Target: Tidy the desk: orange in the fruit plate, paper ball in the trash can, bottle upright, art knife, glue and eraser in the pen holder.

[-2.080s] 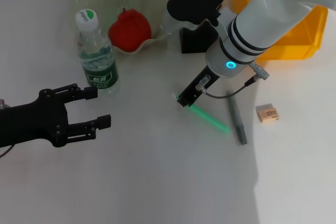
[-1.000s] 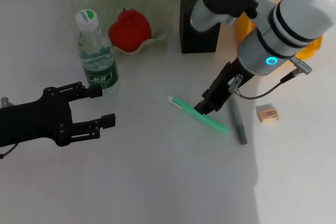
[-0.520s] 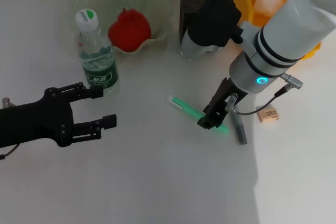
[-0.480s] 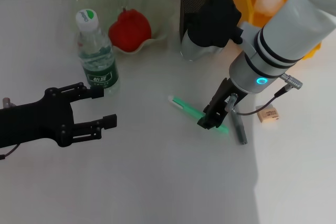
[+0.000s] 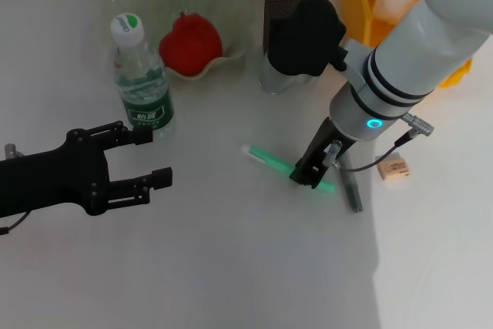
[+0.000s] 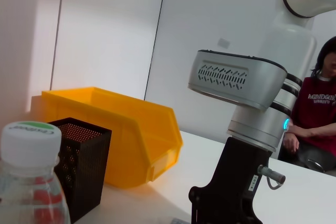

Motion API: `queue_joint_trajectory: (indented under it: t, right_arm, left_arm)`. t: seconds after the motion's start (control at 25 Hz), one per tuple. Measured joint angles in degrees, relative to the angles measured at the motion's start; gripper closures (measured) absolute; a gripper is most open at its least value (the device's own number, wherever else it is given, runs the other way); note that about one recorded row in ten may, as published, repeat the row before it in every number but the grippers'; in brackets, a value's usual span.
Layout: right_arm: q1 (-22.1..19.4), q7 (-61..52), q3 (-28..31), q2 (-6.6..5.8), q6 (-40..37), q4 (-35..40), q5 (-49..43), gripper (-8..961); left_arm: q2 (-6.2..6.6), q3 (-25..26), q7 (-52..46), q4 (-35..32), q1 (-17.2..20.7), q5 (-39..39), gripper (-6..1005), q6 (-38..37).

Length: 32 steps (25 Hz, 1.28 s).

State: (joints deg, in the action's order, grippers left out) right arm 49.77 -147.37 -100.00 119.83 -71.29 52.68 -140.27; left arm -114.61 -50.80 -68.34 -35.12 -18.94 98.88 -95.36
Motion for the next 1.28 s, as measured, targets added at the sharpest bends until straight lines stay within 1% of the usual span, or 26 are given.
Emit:
queue_joint_trajectory:
  t: [0.04, 0.24, 0.36, 0.4, 0.44, 0.48, 0.52, 0.56, 0.6, 0.64, 0.68, 0.72, 0.76, 0.8, 0.84, 0.88, 0.92, 0.96, 1.0, 1.04, 1.08, 1.12, 1.16, 1.2, 1.24, 1.28]
  right_arm:
    - [-0.10, -0.01, -0.01, 0.00, 0.01, 0.31, 0.01, 696]
    - [-2.32, -0.24, 0.81, -0.15, -0.53, 4.69, 0.05, 870]
    - [-4.37, -0.34, 2.39, -0.36, -1.37, 8.52, 0.07, 871]
    - [-5.86, -0.35, 3.98, -0.42, -1.89, 11.39, 0.08, 872]
    - [-9.29, -0.32, 8.59, -0.44, -3.10, 18.03, 0.29, 872]
    - [-9.29, -0.32, 8.59, -0.44, -3.10, 18.03, 0.29, 873]
    - [-13.38, 0.17, 12.99, -0.36, -3.31, 24.44, 2.24, 873]
    - [-13.38, 0.17, 12.99, -0.36, -3.31, 24.44, 2.24, 873]
    - [-15.57, 0.90, 15.07, -0.36, -2.98, 27.03, 4.08, 873]
    - [-19.79, 3.63, 19.56, -0.36, -0.34, 30.36, 10.43, 873]
    - [-19.79, 3.63, 19.56, -0.36, -0.34, 30.36, 10.43, 873]
    - [-23.53, 8.80, 23.72, -0.46, 3.99, 29.94, 20.55, 873]
    - [-23.53, 8.80, 23.72, -0.46, 3.99, 29.94, 20.55, 873]
    - [-24.86, 12.47, 25.69, -0.50, 6.25, 28.02, 26.58, 873]
    - [-25.59, 19.53, 28.38, -0.54, 9.09, 22.22, 36.39, 873]
    - [-25.59, 19.53, 28.38, -0.54, 9.09, 22.22, 36.39, 873]
    - [-24.95, 28.67, 31.08, -0.55, 10.59, 13.88, 47.24, 873]
    - [-24.95, 28.67, 31.08, -0.55, 10.59, 13.88, 47.24, 873]
    - [-24.15, 33.92, 32.44, -0.56, 10.71, 8.53, 53.15, 873]
    - [-22.11, 44.90, 34.18, -0.57, 10.05, -1.59, 64.88, 873]
    - [-22.11, 44.90, 34.18, -0.57, 10.05, -1.59, 64.88, 874]
    - [-19.40, 55.88, 34.72, -0.55, 8.84, -12.35, 76.24, 874]
    - [-19.40, 55.88, 34.72, -0.55, 8.84, -12.35, 76.24, 874]
    - [-18.21, 60.36, 34.76, -0.56, 8.51, -16.42, 80.30, 874]
    - [-15.57, 68.68, 34.80, -0.46, 8.61, -24.25, 87.13, 874]
    - [-15.57, 68.68, 34.80, -0.46, 8.61, -24.25, 87.13, 874]
  left_arm:
    - [0.00, 0.00, 0.00, -0.01, -0.01, 0.00, 212, 0.03]
    - [0.00, 0.00, 0.02, -0.04, -0.03, 0.07, 212, 0.09]
    - [-0.01, -0.01, 0.02, -0.05, -0.03, 0.08, 212, 0.09]
    - [0.00, -0.01, 0.01, -0.06, 0.02, 0.08, 212, 0.07]
    - [0.01, -0.01, 0.00, -0.11, 0.09, 0.06, 212, -0.01]
    - [0.01, -0.01, 0.00, -0.11, 0.09, 0.06, 212, -0.01]
    - [0.04, -0.01, 0.00, -0.14, 0.17, -0.06, 212, -0.15]
    - [0.04, -0.01, 0.00, -0.14, 0.17, -0.06, 212, -0.15]
    - [0.07, 0.00, -0.01, -0.14, 0.21, -0.10, 212, -0.19]
    - [0.07, -0.01, -0.01, -0.14, 0.22, -0.17, 212, -0.20]
    - [0.06, -0.01, -0.02, -0.14, 0.26, -0.27, 212, -0.21]
    - [0.06, -0.01, -0.02, -0.14, 0.28, -0.29, 212, -0.19]
    - [0.06, -0.01, -0.02, -0.14, 0.28, -0.29, 212, -0.15]
    - [0.03, 0.00, -0.03, -0.13, 0.26, -0.31, 212, -0.06]
    - [0.02, 0.00, -0.03, -0.09, 0.14, -0.33, 212, 0.07]
    - [0.01, -0.01, -0.03, -0.06, 0.10, -0.32, 212, 0.10]
    - [0.00, 0.00, -0.03, -0.01, -0.02, -0.33, 212, 0.16]
    - [-0.02, -0.01, -0.03, 0.00, -0.13, -0.33, 212, 0.21]
    - [-0.06, 0.00, -0.03, 0.00, -0.22, -0.33, 212, 0.28]
    - [-0.21, 0.00, -0.03, -0.05, -0.42, -0.35, 212, 0.33]
    - [-0.21, 0.00, -0.03, -0.05, -0.42, -0.35, 212, 0.33]
    - [-0.31, -0.01, -0.03, -0.16, -0.51, -0.38, 212, 0.18]
    - [-0.54, 0.00, -0.03, -0.37, -0.60, -0.46, 212, -0.18]
    - [-0.79, 0.00, -0.03, -0.64, -0.69, -0.49, 212, -0.51]
    - [-1.38, 0.00, -0.03, -1.50, -0.73, -0.53, 212, -1.10]
    - [-1.38, 0.00, -0.03, -1.50, -0.73, -0.53, 212, -1.10]
